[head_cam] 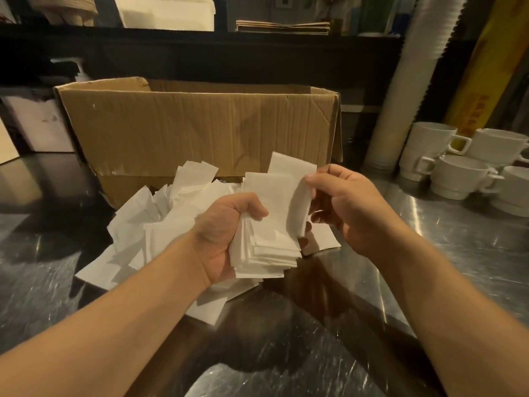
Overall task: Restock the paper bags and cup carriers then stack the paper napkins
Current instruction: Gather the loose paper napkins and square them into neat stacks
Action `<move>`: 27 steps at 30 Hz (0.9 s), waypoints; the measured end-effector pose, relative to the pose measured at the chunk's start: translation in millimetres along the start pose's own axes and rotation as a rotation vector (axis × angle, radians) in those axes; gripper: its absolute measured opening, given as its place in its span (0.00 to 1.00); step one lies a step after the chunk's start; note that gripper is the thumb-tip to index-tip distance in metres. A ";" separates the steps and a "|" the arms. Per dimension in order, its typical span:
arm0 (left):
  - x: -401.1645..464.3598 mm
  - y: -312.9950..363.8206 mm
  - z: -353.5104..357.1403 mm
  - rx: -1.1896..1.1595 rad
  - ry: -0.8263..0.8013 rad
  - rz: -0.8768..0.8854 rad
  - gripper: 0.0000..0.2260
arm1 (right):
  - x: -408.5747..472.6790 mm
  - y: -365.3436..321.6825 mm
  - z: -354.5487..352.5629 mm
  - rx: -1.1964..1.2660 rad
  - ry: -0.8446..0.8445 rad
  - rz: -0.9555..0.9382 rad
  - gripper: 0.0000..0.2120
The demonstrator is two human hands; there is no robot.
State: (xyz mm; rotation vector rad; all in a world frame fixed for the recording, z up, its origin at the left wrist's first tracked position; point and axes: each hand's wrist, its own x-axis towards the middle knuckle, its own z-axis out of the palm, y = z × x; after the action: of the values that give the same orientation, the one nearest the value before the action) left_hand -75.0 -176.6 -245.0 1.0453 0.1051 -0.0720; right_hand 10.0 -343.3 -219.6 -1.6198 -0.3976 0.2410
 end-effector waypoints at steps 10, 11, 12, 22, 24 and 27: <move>-5.1 2.1 4.1 -0.087 -0.031 -0.117 0.27 | 0.6 -2.3 -8.7 0.175 0.069 -0.061 0.08; -4.9 2.1 3.3 -0.119 -0.038 -0.120 0.26 | -0.8 -6.4 -12.5 0.362 0.006 -0.015 0.11; -4.1 2.0 2.2 -0.144 -0.034 -0.113 0.27 | -2.8 -10.9 -16.1 0.516 -0.064 0.034 0.14; -0.5 1.5 -2.0 -0.101 -0.054 -0.079 0.31 | -10.4 -1.4 13.8 0.097 -0.233 0.212 0.07; 0.0 0.9 -3.8 -0.086 -0.042 -0.070 0.35 | -9.2 -1.0 17.6 0.022 -0.208 0.220 0.09; -4.6 3.0 -1.0 -0.170 -0.074 -0.109 0.37 | 0.9 2.7 9.3 -0.015 -0.072 0.158 0.08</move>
State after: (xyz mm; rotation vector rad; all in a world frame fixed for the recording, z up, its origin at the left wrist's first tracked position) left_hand -79.2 -174.2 -242.4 0.8657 0.0991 -0.1976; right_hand 7.6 -334.5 -223.0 -1.6623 -0.3265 0.4175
